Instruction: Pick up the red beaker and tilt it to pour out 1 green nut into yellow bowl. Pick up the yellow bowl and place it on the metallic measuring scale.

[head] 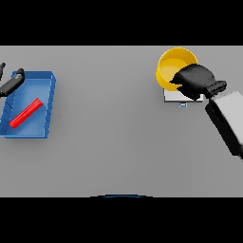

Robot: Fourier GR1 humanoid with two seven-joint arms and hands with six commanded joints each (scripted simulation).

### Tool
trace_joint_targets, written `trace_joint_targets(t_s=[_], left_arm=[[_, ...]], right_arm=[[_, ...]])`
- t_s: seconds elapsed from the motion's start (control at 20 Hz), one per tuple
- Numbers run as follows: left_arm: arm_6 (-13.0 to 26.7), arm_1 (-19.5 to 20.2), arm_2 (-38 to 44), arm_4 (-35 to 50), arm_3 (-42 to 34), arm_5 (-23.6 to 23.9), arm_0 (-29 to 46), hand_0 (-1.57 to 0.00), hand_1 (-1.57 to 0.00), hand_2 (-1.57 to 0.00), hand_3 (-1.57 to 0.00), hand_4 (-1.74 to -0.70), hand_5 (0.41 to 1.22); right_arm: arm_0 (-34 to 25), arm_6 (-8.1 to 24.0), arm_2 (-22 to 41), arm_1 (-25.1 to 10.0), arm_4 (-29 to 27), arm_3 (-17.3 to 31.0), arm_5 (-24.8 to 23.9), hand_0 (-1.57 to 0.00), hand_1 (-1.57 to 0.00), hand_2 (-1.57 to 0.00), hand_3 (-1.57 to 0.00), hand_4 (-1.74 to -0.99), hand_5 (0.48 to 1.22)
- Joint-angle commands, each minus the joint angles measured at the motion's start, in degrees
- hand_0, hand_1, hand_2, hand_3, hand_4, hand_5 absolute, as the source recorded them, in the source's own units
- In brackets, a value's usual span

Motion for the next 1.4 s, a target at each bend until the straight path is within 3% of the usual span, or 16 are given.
trace_joint_targets(t_s=[0.0,0.25,0.55,0.7,0.8,0.85,0.9,1.0,1.1,1.35], left_arm=[[0.3,0.0,-0.4,-0.3,-0.3,0.0,0.1,0.0,0.0,0.0,0.0,-0.73,0.734],[0.3,-0.1,-0.4,-0.4,-0.3,0.3,0.1,0.0,0.0,0.0,0.0,-0.72,0.714],[-0.2,0.7,-0.1,0.1,-0.8,-0.1,0.8,0.0,0.0,0.0,0.0,-0.73,0.714],[0.3,0.2,-0.5,-0.3,-0.3,-0.2,0.3,0.0,0.0,0.0,0.0,-0.73,0.712],[0.6,0.2,-0.4,-0.2,0.2,-0.7,0.1,0.0,0.0,0.0,0.0,-0.73,0.715],[0.3,0.2,-0.3,-0.1,-0.3,-0.3,0.4,0.0,0.0,0.0,0.0,-0.73,0.717],[0.6,-0.2,-0.4,-0.3,0.5,-0.5,0.1,0.0,0.0,0.0,0.0,-0.73,0.72],[0.3,-0.4,-0.3,-0.1,0.5,-0.5,0.0,0.0,0.0,0.0,0.0,-0.73,0.728],[0.2,-0.7,-0.2,-0.2,1.3,-1.1,-0.5,0.0,0.0,0.0,0.0,-0.73,0.723],[0.0,-1.2,-0.5,-0.3,1.6,-1.1,-0.4,0.0,0.0,0.0,0.0,-0.72,0.703]], right_arm=[[-0.7,0.3,-0.3,0.5,0.1,2.1,-0.5,-1.57,-1.57,-1.54,-1.15,-1.741,1.221],[-2.3,-1.9,-1.8,1.5,0.5,12.0,-4.2,-1.57,-1.57,-1.46,-1.27,-1.741,1.221],[-4.4,-2.8,-3.6,3.4,-0.7,19.5,-4.6,-1.55,-1.57,-1.39,-1.41,-1.741,1.221],[-4.2,-2.1,-3.4,4.1,-0.8,20.4,-3.9,-1.42,-1.57,-1.36,-1.49,-1.741,1.221],[-4.0,-2.4,-3.5,4.0,-1.2,20.2,-2.9,-1.4,-1.57,-1.39,-1.36,-1.741,1.221],[-4.8,-3.1,-3.8,4.0,-1.3,21.3,-2.6,-1.33,-1.46,-1.42,-1.2,-1.741,1.221],[-4.5,-3.9,-4.1,3.6,-1.5,21.3,-2.6,-1.13,-1.32,-1.33,-1.06,-1.701,1.221],[-4.1,-2.9,-4.6,3.5,-2.2,20.7,-1.7,-0.72,-0.98,-1.04,-0.83,-1.619,1.072],[-4.1,-2.0,-4.6,3.3,-2.1,20.7,-0.5,-0.46,-0.7,-0.8,-0.67,-1.563,0.971],[-4.5,-4.2,-2.8,3.3,-0.3,22.1,-1.6,-0.15,-0.24,-0.37,-0.45,-1.469,0.842]])
